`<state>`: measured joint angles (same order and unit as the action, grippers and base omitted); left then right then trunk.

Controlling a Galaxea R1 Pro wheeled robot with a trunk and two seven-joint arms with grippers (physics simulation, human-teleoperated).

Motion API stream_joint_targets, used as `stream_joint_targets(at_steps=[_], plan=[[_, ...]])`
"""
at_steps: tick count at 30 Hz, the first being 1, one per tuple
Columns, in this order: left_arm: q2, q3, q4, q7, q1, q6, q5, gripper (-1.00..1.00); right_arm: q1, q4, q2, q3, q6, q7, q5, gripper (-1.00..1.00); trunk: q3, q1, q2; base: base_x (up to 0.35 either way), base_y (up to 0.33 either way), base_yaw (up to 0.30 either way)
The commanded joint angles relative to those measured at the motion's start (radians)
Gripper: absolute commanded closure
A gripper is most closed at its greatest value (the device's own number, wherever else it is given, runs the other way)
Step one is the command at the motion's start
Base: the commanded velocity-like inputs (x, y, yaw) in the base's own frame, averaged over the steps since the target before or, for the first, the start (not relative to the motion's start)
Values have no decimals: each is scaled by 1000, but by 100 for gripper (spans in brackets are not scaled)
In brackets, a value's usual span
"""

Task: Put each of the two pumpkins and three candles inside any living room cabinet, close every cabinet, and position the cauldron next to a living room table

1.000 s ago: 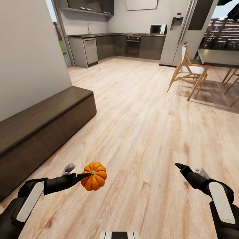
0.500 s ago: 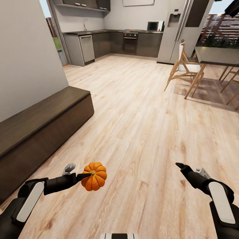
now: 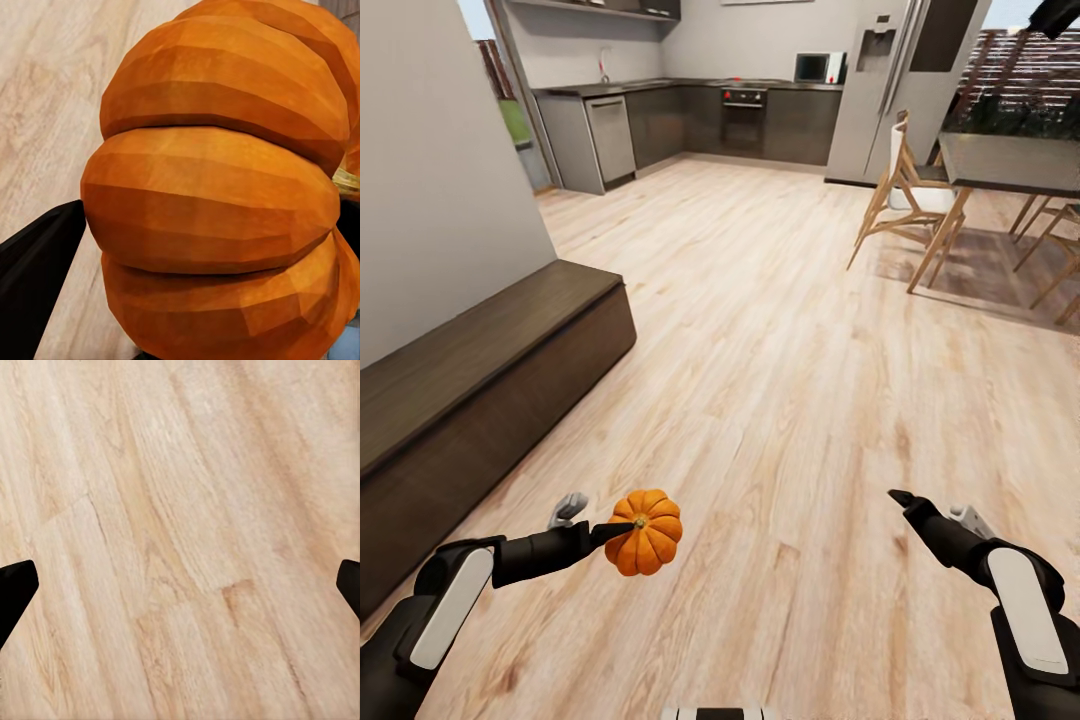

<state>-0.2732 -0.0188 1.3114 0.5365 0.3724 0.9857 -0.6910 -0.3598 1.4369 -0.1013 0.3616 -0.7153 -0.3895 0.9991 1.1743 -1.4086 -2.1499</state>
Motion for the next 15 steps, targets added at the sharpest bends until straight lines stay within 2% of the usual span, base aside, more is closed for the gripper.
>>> stream_joint_targets(at_steps=[1, 13, 15], plan=[[0, -1, 0, 4, 0, 5, 2, 100, -1, 1, 0, 0, -3, -9, 10, -100, -1, 4, 7, 0, 0, -70], [0, -1, 0, 4, 0, 5, 2, 100, -1, 0, -1, 1, 12, -8, 10, -100, -20, 50, 91, 0, 0, -69], [0, -1, 0, 5, 0, 5, 2, 100, -1, 0, -1, 1, 19, -8, 11, -100, -17, 50, 91, 0, 0, -68]])
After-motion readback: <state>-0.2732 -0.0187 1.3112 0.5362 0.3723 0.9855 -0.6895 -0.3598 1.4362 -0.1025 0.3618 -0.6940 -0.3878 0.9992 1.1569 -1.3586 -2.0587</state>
